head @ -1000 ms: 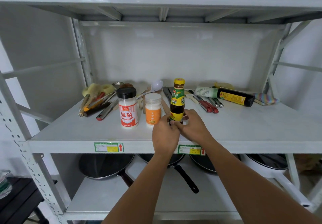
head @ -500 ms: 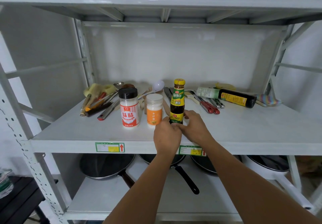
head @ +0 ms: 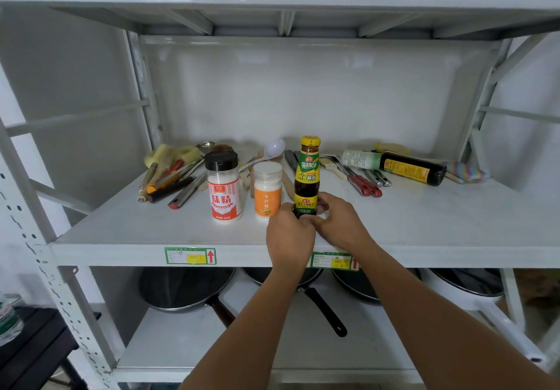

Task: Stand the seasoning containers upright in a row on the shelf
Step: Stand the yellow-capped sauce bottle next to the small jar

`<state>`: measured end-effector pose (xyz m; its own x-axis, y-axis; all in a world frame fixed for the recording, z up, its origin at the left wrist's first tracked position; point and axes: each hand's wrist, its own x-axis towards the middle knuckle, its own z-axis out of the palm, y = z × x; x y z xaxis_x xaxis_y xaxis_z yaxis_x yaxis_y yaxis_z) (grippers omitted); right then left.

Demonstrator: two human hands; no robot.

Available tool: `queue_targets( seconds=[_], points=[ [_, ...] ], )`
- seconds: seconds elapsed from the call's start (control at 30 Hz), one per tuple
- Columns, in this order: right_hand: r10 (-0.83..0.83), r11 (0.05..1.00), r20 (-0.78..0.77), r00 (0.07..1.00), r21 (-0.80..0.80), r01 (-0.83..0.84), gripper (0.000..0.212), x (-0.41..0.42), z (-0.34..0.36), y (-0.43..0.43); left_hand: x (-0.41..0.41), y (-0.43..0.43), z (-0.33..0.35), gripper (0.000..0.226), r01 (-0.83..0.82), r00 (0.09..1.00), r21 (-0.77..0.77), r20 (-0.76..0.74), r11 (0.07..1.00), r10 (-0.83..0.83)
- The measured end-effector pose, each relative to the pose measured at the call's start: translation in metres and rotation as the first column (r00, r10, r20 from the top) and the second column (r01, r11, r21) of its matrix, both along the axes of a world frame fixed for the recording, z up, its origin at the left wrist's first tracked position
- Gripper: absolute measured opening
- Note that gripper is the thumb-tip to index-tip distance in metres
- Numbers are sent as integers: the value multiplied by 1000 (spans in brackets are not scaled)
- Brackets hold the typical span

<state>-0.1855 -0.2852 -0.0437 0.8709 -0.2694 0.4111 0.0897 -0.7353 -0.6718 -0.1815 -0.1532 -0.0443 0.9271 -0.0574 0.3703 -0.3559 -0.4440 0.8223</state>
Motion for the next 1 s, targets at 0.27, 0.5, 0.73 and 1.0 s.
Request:
queue_targets(
  seconds=[0.27, 0.5, 0.73, 1.0],
  points=[
    [-6, 1000, -13, 1000, 1, 6, 45, -2, 1, -2, 0, 0, -1, 18, -13, 1000, 18, 9, 1000, 13],
    [-12, 1000, -24, 1000, -7, 12, 45, -2, 2, -1, 2, -1, 0, 16, -8, 1000, 51, -2, 999, 8],
    [-35, 999, -42, 999, 4, 35, 47, 0, 1, -2, 3, -1, -1, 15, 0, 1000, 82, 7, 997, 0],
    [-45, 999, -61, 997, 1, 45, 48, -1, 3, -1, 3, -2, -2, 15, -3, 1000, 83, 14, 997, 2]
  ],
)
